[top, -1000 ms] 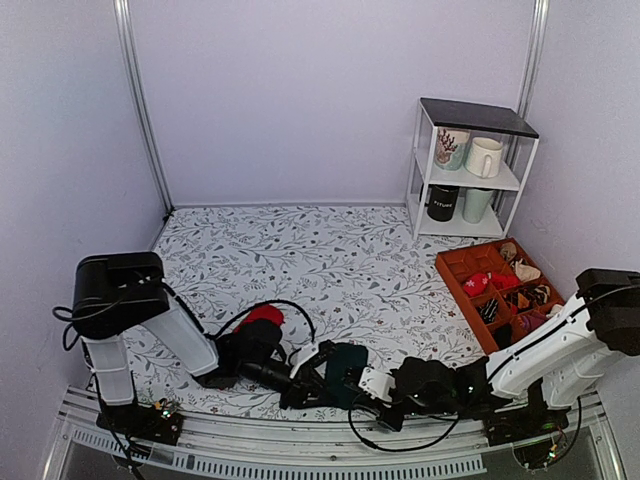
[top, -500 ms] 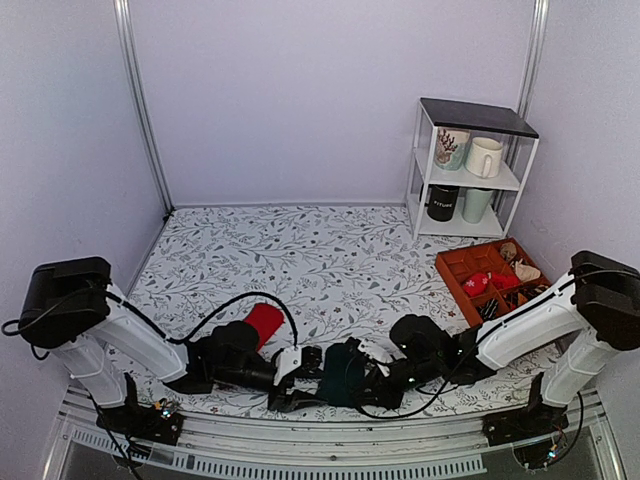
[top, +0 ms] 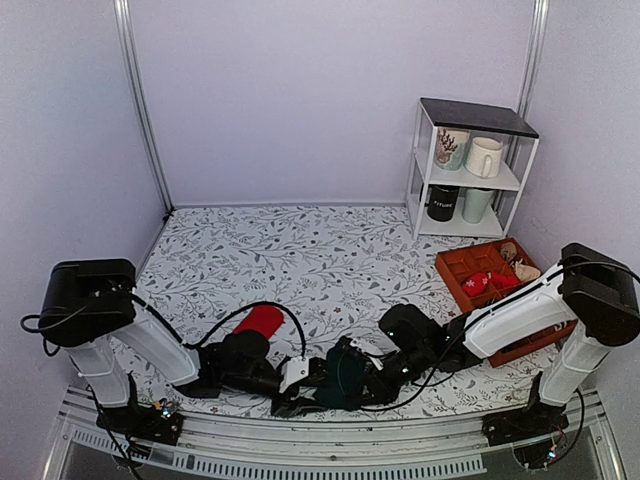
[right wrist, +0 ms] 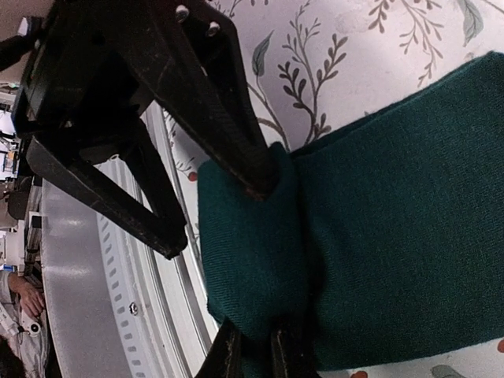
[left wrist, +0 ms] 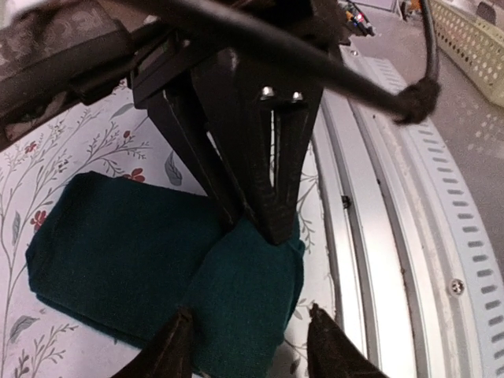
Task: Roll the socks
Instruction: Roll the sock at the center of the board.
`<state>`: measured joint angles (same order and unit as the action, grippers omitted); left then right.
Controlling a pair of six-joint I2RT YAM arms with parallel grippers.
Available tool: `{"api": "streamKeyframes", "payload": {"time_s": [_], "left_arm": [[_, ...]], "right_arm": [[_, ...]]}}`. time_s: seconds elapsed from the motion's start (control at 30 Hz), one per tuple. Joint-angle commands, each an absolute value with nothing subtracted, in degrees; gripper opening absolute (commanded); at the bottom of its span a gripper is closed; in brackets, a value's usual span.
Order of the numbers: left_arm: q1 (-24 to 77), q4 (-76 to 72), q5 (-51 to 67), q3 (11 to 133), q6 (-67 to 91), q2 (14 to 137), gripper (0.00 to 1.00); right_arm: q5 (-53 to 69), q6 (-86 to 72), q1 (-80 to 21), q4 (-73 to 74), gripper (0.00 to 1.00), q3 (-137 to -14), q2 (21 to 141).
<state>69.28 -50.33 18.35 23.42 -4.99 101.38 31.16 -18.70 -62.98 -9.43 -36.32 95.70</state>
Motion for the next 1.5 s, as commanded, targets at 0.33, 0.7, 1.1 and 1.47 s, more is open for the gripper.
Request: {"api": "streamKeyframes", "payload": {"time_s": [0.33,0.7,1.1,1.47], "left_arm": [[71.48,-47.14,17.59,26.18,-2.02,108.28,0.0],[70.1,-22.1,20.96,33.03,14.99,108.01,0.0],[66.1,-21.35,27.83,32.09,22.77,110.85,0.0],[65.38,-21.94,29.29,32.97,22.04,112.13,0.0]], "right_arm": [[32.35,-19.8,-62.69,-0.36,0.15,-36.01,97.9],[10.69,-10.91,-65.94,-15.27,0.4,-25.17,75.13],[-3.02,6.04,-79.16,-23.5,0.47,-23.18,78.61],[-4.33,3.54,-80.71,-22.91,0.45,-25.58,87.4]]}}
